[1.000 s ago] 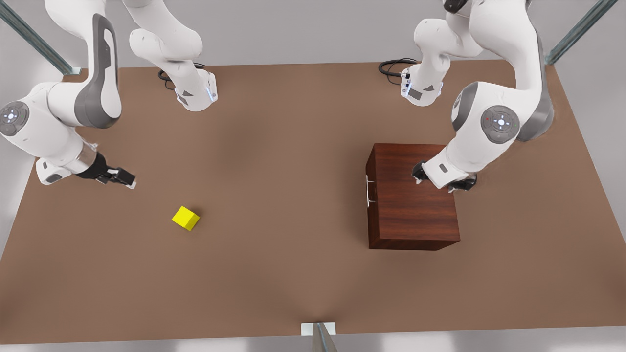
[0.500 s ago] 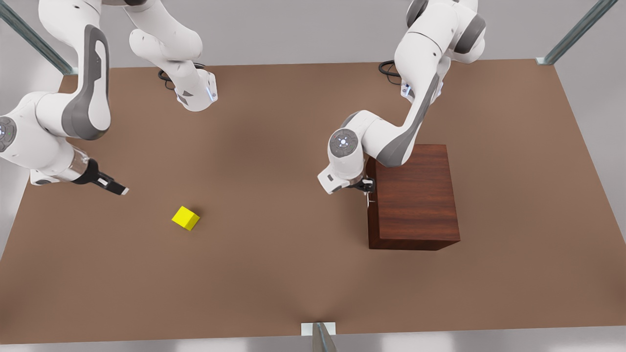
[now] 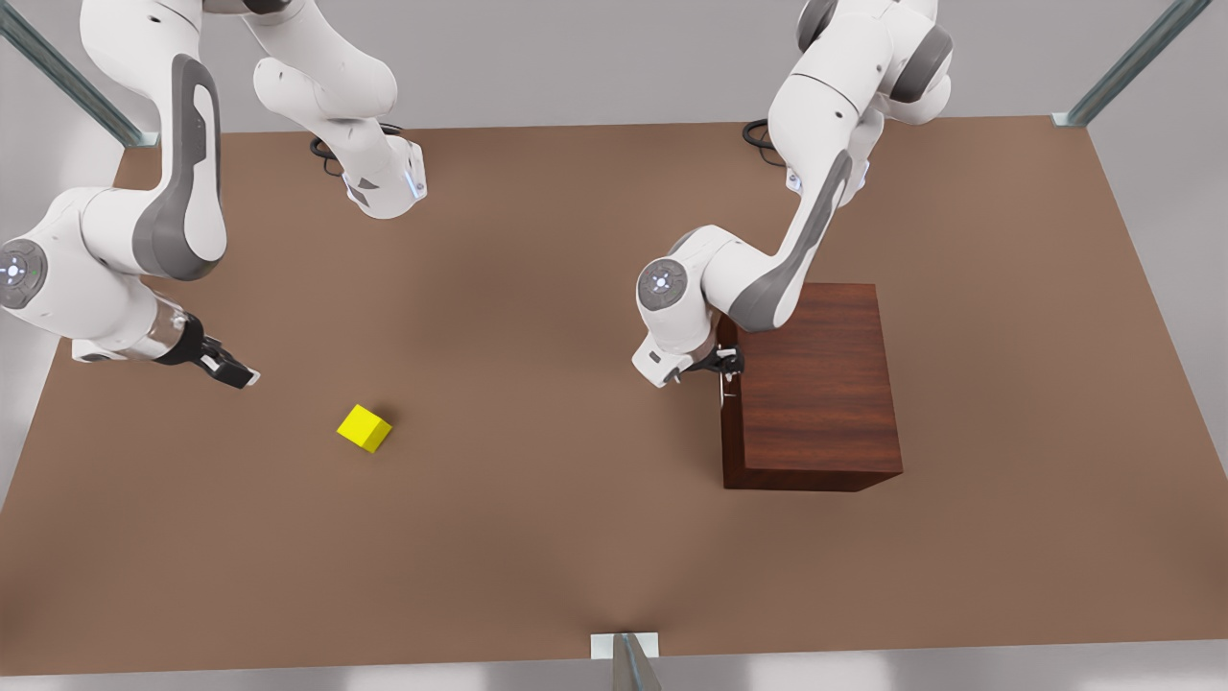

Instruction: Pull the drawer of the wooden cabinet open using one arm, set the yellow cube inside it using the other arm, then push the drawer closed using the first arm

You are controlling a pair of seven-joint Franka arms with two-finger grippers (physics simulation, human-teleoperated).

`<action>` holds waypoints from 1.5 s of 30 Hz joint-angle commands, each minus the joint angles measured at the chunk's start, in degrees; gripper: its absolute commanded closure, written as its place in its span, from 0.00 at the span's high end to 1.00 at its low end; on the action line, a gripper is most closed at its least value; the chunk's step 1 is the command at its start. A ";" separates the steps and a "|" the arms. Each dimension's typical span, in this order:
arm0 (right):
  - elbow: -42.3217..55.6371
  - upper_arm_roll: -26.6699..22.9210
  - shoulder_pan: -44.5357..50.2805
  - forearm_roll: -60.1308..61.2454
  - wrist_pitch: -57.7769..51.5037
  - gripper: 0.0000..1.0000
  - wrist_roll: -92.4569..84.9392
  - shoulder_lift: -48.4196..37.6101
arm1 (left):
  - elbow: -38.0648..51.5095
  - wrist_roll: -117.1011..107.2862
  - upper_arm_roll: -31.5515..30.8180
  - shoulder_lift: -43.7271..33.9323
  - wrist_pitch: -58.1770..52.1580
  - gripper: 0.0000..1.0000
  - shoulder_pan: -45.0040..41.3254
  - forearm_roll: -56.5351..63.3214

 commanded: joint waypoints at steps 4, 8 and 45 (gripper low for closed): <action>0.03 0.01 -0.32 0.03 -0.09 1.00 5.40 0.03 | -1.39 -14.28 -0.05 0.41 1.36 1.00 -0.41 2.50; 0.03 0.01 -0.32 0.03 -0.09 1.00 5.40 0.29 | -2.71 -14.45 0.04 -0.03 1.63 1.00 -0.50 3.64; 0.11 0.10 -0.32 0.03 -0.09 1.00 5.40 0.29 | -2.18 -18.06 -0.13 3.05 8.57 1.00 -3.40 4.00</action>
